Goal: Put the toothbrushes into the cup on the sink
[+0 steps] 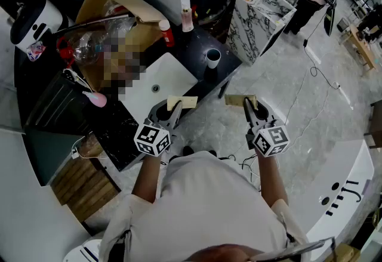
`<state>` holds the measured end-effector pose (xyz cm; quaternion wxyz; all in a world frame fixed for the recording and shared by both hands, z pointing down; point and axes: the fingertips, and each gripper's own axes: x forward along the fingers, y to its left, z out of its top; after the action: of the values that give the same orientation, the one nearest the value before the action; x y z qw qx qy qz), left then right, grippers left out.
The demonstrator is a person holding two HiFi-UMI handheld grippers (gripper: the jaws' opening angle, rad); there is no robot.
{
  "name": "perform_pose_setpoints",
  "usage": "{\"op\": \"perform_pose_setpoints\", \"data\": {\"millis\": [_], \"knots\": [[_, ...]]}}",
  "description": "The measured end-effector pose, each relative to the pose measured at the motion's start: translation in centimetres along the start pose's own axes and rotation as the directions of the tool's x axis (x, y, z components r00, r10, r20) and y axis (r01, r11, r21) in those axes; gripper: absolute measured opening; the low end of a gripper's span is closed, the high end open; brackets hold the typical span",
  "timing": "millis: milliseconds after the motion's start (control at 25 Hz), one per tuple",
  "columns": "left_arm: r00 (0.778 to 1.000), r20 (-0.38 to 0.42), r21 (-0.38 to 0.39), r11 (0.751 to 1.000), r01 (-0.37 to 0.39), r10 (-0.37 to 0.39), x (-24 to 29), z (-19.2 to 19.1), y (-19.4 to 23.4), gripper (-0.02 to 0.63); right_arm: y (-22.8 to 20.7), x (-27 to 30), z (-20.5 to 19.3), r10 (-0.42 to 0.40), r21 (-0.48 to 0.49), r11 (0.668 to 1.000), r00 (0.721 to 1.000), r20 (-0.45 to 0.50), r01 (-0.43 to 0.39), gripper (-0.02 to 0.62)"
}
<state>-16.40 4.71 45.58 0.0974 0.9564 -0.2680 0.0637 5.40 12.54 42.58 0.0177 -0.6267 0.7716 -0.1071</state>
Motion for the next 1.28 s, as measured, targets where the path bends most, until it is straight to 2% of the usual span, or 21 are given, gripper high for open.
{"op": "perform_pose_setpoints", "data": {"millis": [320, 720, 1280], "knots": [[1.0, -0.009, 0.004, 1.0, 0.0, 0.0, 0.2, 0.2, 0.1, 0.066, 0.0, 0.1, 0.1, 0.008, 0.005, 1.0, 1.0, 0.003, -0.008, 0.067], [1.0, -0.021, 0.007, 1.0, 0.0, 0.0, 0.5, -0.3, -0.6, 0.066, -0.6, -0.5, 0.1, 0.017, 0.065, 0.998, 0.999, 0.028, -0.019, 0.067], [0.999, -0.03, -0.011, 0.999, -0.044, 0.044, 1.9, -0.9, -2.5, 0.066, -3.2, -1.4, -0.2, 0.057, 0.089, 0.994, 0.998, 0.018, -0.058, 0.067]]}}
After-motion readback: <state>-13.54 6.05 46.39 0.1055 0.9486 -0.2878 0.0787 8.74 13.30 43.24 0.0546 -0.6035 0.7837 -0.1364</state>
